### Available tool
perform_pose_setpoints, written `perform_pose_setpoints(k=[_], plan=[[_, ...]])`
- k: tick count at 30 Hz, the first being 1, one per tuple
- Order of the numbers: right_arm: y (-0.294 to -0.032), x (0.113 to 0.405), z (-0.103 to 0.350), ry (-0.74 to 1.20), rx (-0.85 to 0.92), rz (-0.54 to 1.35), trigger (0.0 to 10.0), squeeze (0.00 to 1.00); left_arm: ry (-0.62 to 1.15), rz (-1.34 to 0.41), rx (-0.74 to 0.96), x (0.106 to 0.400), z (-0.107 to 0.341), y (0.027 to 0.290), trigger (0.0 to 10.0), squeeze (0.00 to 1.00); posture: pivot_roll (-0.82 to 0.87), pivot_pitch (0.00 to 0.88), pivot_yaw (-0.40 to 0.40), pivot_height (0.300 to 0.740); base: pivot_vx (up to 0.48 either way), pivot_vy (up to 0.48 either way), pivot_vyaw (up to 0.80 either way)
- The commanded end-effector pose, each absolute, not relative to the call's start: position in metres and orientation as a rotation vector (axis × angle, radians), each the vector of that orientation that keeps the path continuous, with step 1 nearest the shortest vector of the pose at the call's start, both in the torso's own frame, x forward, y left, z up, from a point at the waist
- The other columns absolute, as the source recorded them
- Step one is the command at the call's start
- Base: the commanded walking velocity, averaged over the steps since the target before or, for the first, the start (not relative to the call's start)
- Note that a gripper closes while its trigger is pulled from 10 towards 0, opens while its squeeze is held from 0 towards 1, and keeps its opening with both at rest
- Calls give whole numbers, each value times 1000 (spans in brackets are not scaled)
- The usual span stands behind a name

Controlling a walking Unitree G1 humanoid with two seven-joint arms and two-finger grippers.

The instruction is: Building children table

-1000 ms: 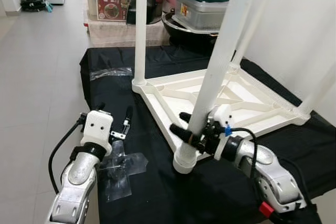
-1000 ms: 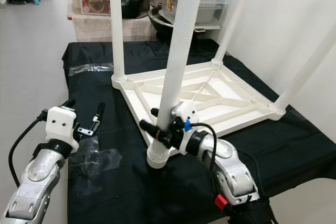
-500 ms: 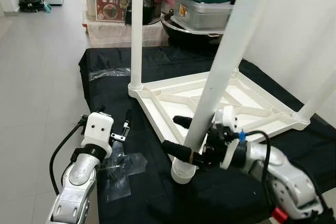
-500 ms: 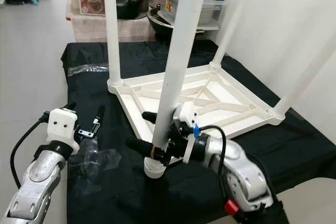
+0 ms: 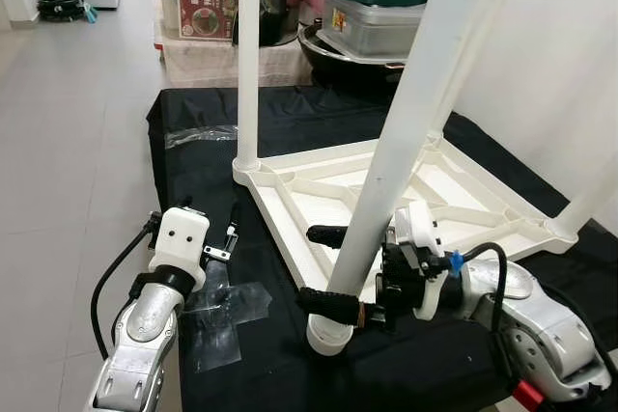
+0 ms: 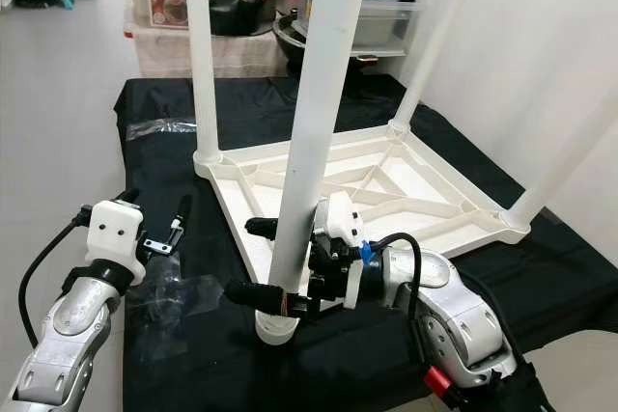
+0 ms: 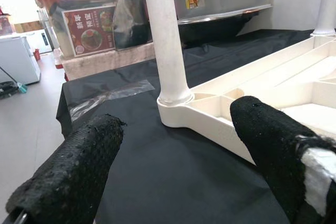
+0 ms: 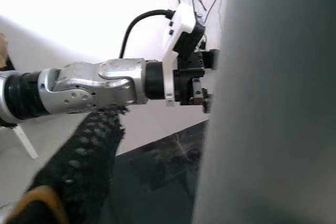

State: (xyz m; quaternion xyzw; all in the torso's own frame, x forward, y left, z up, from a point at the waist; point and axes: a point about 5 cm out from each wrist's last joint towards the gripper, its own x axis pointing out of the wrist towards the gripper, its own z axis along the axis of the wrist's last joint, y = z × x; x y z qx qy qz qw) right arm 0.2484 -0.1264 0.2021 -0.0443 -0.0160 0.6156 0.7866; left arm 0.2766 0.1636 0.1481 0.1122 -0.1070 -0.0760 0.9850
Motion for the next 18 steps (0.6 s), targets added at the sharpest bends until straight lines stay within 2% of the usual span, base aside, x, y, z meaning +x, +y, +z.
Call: perform_pose_setpoints(k=[1, 2, 5, 14, 15, 18], plan=[[-121, 256, 189, -9, -116, 1250, 0, 0, -196, -163, 236, 278, 143, 163, 10000, 0, 57, 0, -132, 740, 0, 0, 0], [-121, 256, 189, -9, -116, 1250, 0, 0, -196, -163, 236, 278, 143, 163, 10000, 0, 57, 0, -132, 740, 0, 0, 0], [-130, 273, 184, -26, -90, 1048, 0, 0, -194, -164, 238, 278, 143, 163, 10000, 0, 55, 0, -128, 740, 0, 0, 0], [-134, 274, 178, -21, -46, 965, 0, 0, -193, -170, 239, 279, 142, 162, 10000, 0, 49, 0, -125, 740, 0, 0, 0], [-138, 281, 174, -3, -66, 871, 0, 0, -194, -171, 239, 279, 142, 162, 10000, 0, 47, 0, -125, 740, 0, 0, 0], [-142, 286, 171, 5, -81, 813, 0, 0, -194, -171, 239, 279, 142, 161, 10000, 0, 47, 0, -125, 740, 0, 0, 0]])
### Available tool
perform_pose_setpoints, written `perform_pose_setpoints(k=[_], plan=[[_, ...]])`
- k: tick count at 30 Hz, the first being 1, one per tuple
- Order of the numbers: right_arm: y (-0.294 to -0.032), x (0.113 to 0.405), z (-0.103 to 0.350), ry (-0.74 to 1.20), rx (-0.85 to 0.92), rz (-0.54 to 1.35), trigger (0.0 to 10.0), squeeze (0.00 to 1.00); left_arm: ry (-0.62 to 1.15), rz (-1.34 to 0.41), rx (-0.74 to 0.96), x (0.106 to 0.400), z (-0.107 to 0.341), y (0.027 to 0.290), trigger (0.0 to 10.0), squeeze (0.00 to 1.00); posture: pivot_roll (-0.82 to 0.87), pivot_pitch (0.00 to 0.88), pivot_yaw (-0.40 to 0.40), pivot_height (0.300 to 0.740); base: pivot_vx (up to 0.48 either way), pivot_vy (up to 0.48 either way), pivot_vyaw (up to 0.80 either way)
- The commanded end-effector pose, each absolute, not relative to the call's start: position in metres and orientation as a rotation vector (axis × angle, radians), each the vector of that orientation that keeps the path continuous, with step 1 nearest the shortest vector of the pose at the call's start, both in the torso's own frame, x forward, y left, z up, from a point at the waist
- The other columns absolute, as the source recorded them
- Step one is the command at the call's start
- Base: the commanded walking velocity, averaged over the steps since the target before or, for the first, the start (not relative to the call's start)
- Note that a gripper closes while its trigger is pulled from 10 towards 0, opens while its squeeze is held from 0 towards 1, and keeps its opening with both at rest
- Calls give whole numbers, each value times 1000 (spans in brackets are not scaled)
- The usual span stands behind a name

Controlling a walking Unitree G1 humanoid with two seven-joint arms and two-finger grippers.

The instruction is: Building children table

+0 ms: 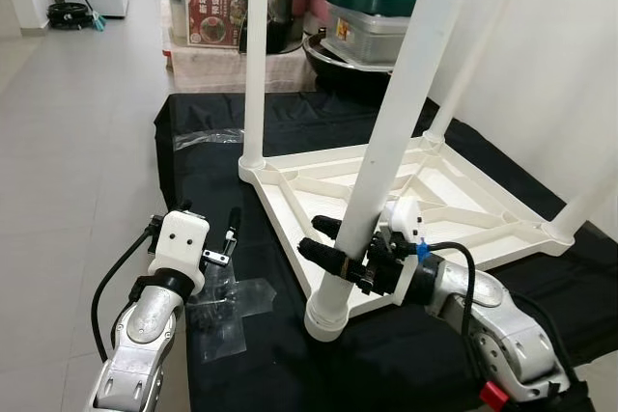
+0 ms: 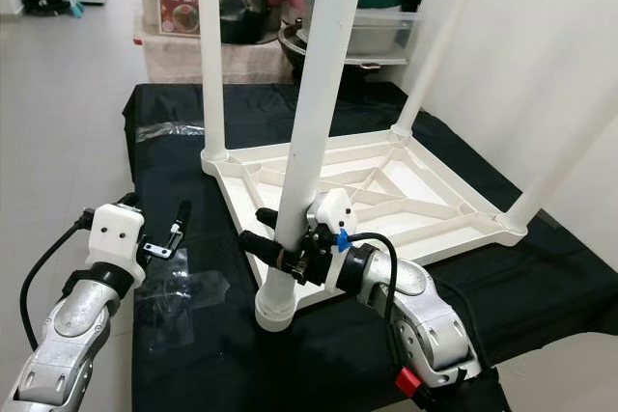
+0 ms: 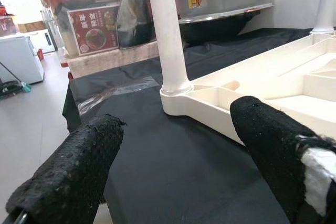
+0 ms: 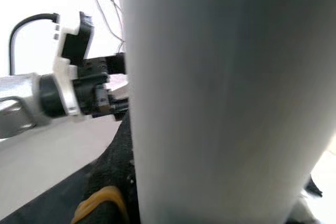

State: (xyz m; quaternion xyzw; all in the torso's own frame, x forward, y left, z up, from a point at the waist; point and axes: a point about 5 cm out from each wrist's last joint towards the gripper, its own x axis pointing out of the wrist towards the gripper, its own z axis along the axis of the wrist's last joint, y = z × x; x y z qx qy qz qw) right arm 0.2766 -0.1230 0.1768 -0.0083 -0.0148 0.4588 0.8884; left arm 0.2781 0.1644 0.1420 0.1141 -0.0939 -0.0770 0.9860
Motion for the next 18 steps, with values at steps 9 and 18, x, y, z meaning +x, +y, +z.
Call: perform_pose_setpoints(k=[9, 18], plan=[[-254, 316, 142, 201, -224, -390, 0, 0, -187, -169, 241, 277, 140, 161, 10000, 0, 46, 0, -129, 740, 0, 0, 0], [-277, 287, 135, 218, -118, -739, 0, 0, -183, -166, 241, 276, 138, 162, 10000, 0, 42, 0, -126, 740, 0, 0, 0]])
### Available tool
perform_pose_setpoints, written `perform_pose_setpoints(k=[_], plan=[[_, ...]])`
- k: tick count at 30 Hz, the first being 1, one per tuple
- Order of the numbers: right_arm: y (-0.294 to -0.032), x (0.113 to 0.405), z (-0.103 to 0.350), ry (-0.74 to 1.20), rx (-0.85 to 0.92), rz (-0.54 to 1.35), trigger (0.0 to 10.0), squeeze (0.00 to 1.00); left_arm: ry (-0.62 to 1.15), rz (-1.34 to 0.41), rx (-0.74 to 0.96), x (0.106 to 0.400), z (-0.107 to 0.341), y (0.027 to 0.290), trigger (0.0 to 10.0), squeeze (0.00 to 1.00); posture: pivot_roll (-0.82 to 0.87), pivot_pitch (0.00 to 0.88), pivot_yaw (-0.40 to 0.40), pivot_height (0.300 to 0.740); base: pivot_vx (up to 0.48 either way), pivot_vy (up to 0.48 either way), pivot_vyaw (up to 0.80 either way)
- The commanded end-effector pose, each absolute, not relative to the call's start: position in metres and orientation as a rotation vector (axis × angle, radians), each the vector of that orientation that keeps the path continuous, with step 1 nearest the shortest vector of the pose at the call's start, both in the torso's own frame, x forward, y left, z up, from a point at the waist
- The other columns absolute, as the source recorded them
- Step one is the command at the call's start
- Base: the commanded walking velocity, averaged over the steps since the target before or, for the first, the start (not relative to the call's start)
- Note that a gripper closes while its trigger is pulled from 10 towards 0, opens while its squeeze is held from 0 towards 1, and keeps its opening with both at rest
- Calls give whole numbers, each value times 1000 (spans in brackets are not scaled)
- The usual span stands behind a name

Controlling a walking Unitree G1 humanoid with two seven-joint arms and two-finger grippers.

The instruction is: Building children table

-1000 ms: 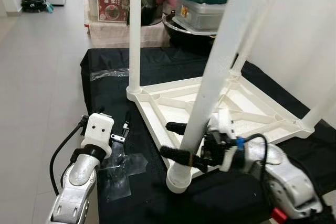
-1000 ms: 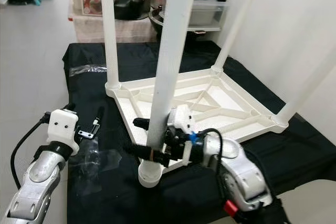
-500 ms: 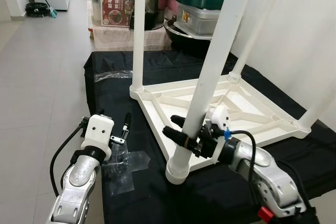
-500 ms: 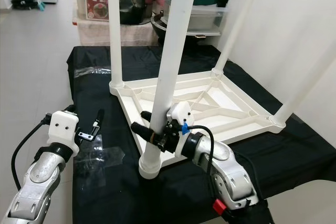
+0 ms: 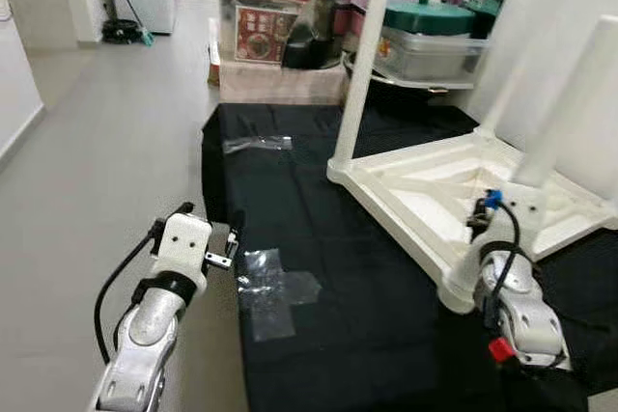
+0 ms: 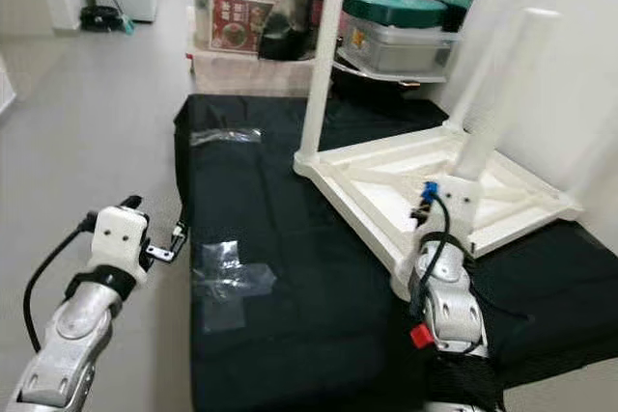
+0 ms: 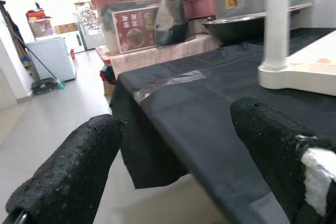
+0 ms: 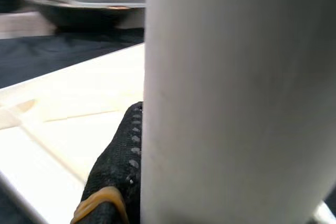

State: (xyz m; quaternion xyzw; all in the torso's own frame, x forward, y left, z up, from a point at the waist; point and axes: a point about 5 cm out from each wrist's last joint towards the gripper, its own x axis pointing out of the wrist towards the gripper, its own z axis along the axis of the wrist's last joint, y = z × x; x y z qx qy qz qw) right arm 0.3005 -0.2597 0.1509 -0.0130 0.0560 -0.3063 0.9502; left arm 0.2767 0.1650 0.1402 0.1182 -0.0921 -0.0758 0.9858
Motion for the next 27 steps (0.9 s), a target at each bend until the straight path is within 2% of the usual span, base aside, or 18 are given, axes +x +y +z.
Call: perform_pose_setpoints(k=[1, 4, 5, 6, 7, 9, 10, 11, 12, 15, 16, 18, 19, 20, 24, 27], plan=[[-264, 286, 138, 198, -114, -715, 0, 0, -181, -168, 241, 276, 138, 161, 10000, 0, 40, 0, -125, 740, 0, 0, 0], [-252, 285, 140, 184, -104, -686, 0, 0, -180, -170, 241, 276, 137, 161, 10000, 0, 40, 0, -125, 740, 0, 0, 0], [-242, 289, 141, 174, -86, -642, 8275, 0, -181, -171, 241, 277, 137, 161, 10000, 0, 38, 0, -126, 740, 0, 0, 0], [-242, 289, 141, 174, -86, -642, 8275, 0, -181, -171, 241, 277, 137, 161, 10000, 0, 38, 0, -126, 740, 0, 0, 0], [-237, 293, 141, 178, -73, -597, 10000, 0, -181, -172, 241, 277, 137, 160, 10000, 0, 38, 0, -126, 740, 0, 0, 0], [-235, 297, 141, 174, -60, -598, 10000, 0, -181, -172, 241, 277, 137, 160, 10000, 0, 38, 0, -126, 740, 0, 0, 0], [-235, 300, 144, 143, -44, -605, 10000, 678, -180, -173, 240, 277, 137, 160, 10000, 0, 38, 0, -128, 740, 0, 0, 0], [-235, 300, 144, 143, -44, -605, 10000, 678, -180, -173, 240, 277, 137, 160, 10000, 0, 38, 0, -128, 740, 0, 0, 0], [-234, 304, 151, 99, -16, -572, 10000, 1000, -178, -174, 240, 277, 136, 159, 10000, 0, 36, 0, -128, 740, 0, 0, 0], [-207, 324, 176, -21, 128, -223, 10000, 1000, -174, -175, 239, 277, 135, 159, 10000, 0, 34, 0, -127, 740, 0, 0, 0], [-199, 327, 183, -47, 154, -131, 10000, 0, -173, -175, 238, 277, 135, 159, 10000, 0, 34, 0, -127, 740, 0, 0, 0], [-174, 326, 197, -75, 196, 221, 10000, 0, -171, -178, 238, 277, 134, 158, 10000, 0, 34, 0, -127, 740, 0, 0, 0], [-174, 326, 197, -75, 196, 221, 10000, 0, -171, -178, 238, 277, 134, 158, 10000, 0, 34, 0, -127, 740, 0, 0, 0], [-159, 316, 208, -102, 118, 477, 10000, 0, -170, -181, 238, 277, 134, 158, 10000, 0, 33, 0, -124, 740, 0, 0, 0], [-157, 310, 208, -78, 15, 633, 10000, 0, -171, -182, 240, 278, 134, 158, 10000, 0, 40, 0, -133, 740, 0, 0, 0], [-160, 312, 206, -64, -31, 664, 10000, 0, -172, -179, 241, 278, 135, 158, 10000, 0, 42, 0, -136, 740, 0, 0, 0]])
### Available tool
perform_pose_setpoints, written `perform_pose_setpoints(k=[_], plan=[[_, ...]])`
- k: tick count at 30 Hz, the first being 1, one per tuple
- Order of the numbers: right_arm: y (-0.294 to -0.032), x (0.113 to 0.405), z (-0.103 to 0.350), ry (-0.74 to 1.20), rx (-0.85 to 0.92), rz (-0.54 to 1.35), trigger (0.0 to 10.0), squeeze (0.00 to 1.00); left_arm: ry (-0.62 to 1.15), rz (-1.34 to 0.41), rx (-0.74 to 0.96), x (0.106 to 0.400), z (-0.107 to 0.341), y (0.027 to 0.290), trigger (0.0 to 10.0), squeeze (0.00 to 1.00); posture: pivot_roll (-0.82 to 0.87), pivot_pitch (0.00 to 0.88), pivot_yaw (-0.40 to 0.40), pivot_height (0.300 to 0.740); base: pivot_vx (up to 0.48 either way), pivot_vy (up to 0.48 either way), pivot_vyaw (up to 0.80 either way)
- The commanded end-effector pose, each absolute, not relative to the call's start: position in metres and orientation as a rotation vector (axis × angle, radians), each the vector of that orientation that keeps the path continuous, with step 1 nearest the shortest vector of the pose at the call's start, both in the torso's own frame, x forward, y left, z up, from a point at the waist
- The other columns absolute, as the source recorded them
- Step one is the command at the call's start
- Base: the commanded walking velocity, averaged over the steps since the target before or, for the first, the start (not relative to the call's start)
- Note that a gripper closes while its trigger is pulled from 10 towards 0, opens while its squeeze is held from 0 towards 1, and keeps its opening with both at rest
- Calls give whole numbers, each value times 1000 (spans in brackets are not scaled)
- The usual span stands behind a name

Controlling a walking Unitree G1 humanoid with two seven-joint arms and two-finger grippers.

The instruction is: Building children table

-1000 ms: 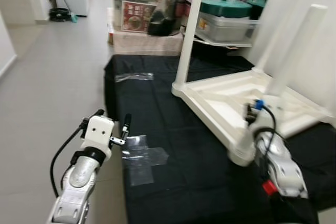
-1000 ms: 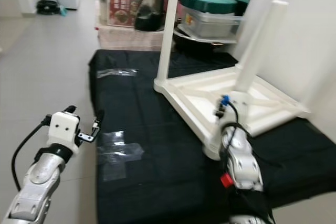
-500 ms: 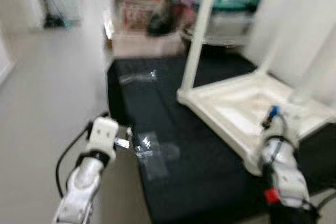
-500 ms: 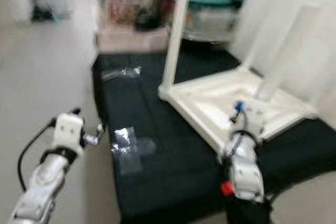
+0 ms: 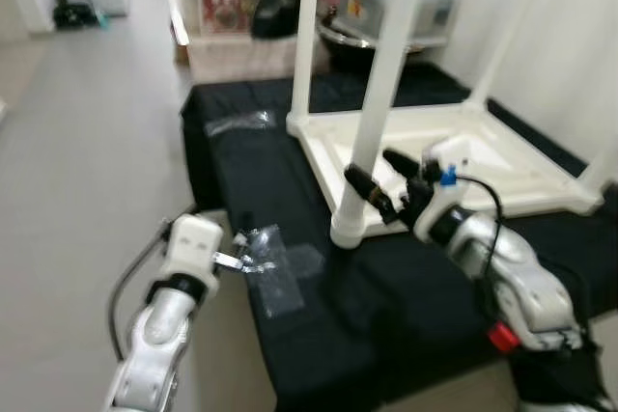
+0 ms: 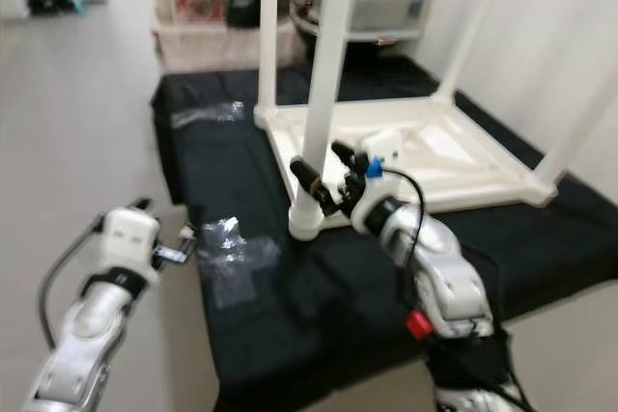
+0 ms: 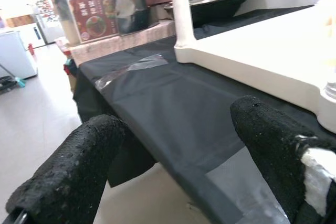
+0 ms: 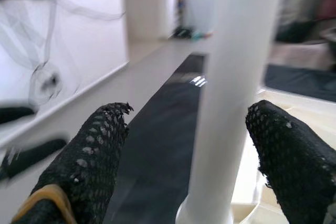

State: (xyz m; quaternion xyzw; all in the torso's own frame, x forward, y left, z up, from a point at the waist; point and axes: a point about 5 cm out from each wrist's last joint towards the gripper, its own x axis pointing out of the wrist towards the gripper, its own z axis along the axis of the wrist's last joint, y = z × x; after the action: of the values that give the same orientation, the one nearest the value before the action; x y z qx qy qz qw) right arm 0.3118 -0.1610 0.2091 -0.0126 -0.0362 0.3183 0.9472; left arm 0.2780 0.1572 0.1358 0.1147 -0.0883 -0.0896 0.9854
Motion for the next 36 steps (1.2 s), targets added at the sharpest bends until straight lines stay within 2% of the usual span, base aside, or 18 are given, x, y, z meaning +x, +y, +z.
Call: perform_pose_setpoints(k=[1, 8, 13, 15, 19, 25, 36], plan=[[-165, 317, 202, -46, -77, 668, 10000, 0, -172, -176, 242, 278, 135, 159, 10000, 0, 47, 0, -140, 740, 0, 0, 0], [-187, 343, 192, 44, -196, 660, 10000, 0, -167, -167, 245, 276, 133, 160, 10000, 0, 59, 0, -152, 740, 0, 0, 0], [-202, 340, 180, 160, -321, 742, 10000, 0, -167, -157, 247, 275, 134, 162, 10000, 0, 69, 0, -161, 740, 0, 0, 0], [-211, 340, 184, 159, -286, 756, 10000, 0, -166, -151, 249, 275, 133, 164, 10000, 0, 66, 0, -161, 740, 0, 0, 0], [-211, 340, 190, 134, -272, 788, 10000, 0, -165, -150, 249, 276, 133, 164, 10000, 0, 66, 0, -161, 740, 0, 0, 0], [-193, 366, 189, 82, -244, 736, 10000, 0, -173, -155, 241, 280, 135, 158, 10000, 0, 80, 0, -164, 740, 0, 0, 0], [-177, 383, 197, 18, -247, 666, 10000, 0, -168, -147, 241, 279, 132, 161, 10000, 0, 89, 0, -167, 740, 0, 0, 0]])
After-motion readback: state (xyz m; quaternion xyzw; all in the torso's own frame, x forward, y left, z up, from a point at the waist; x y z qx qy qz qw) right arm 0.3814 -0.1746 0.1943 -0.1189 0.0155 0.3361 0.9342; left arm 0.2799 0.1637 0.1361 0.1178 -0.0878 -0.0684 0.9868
